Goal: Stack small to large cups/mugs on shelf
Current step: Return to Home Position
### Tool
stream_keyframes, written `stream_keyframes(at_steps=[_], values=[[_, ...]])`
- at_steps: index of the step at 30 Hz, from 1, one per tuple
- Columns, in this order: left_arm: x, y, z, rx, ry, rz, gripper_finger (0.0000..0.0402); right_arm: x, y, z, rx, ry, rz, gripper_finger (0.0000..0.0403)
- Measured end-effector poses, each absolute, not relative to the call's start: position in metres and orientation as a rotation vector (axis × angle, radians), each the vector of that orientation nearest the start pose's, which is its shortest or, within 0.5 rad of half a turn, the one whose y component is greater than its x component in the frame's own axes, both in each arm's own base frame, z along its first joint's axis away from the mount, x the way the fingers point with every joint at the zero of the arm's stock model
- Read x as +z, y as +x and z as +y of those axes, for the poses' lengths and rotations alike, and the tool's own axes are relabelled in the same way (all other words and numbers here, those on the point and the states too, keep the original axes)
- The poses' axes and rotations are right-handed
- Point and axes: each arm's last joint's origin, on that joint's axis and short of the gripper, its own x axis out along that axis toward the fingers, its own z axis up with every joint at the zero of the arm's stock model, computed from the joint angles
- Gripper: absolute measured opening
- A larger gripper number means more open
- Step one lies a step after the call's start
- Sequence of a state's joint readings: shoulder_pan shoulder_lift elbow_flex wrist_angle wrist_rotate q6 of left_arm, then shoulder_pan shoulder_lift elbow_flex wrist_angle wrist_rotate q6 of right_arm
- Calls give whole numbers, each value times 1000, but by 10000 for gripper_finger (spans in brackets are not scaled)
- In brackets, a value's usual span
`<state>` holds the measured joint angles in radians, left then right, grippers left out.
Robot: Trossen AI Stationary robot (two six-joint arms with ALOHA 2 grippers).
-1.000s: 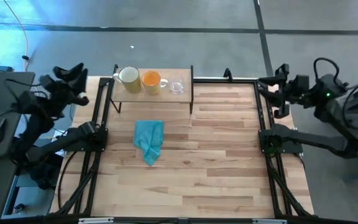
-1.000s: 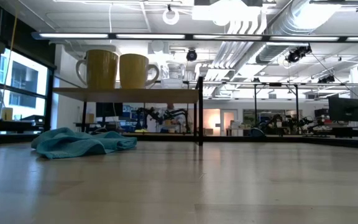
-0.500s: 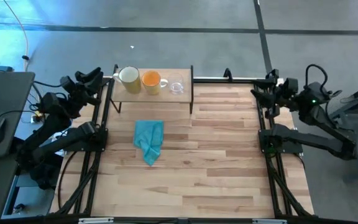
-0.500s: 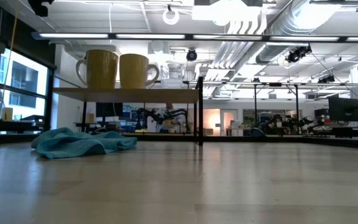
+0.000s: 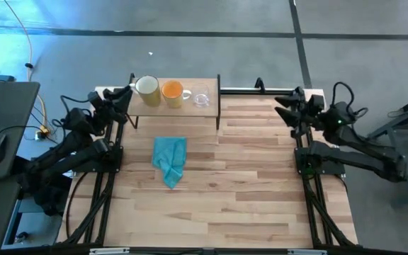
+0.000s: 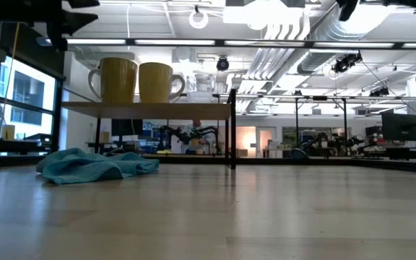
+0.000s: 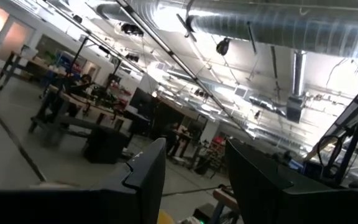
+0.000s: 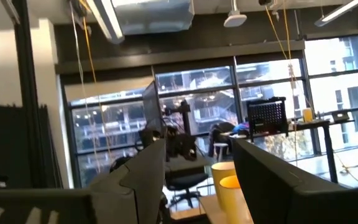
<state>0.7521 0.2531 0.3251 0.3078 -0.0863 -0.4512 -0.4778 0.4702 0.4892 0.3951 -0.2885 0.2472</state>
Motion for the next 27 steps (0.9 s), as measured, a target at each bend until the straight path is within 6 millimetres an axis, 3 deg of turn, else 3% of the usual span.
stream_keyframes(at_steps=[8,27], values=[[257,72,71,731,-351,-529,154,299,111,-50,-181,158,-448,181],[206,78,76,724,-415,-494,154,297,111,-51,-193,170,-447,181]])
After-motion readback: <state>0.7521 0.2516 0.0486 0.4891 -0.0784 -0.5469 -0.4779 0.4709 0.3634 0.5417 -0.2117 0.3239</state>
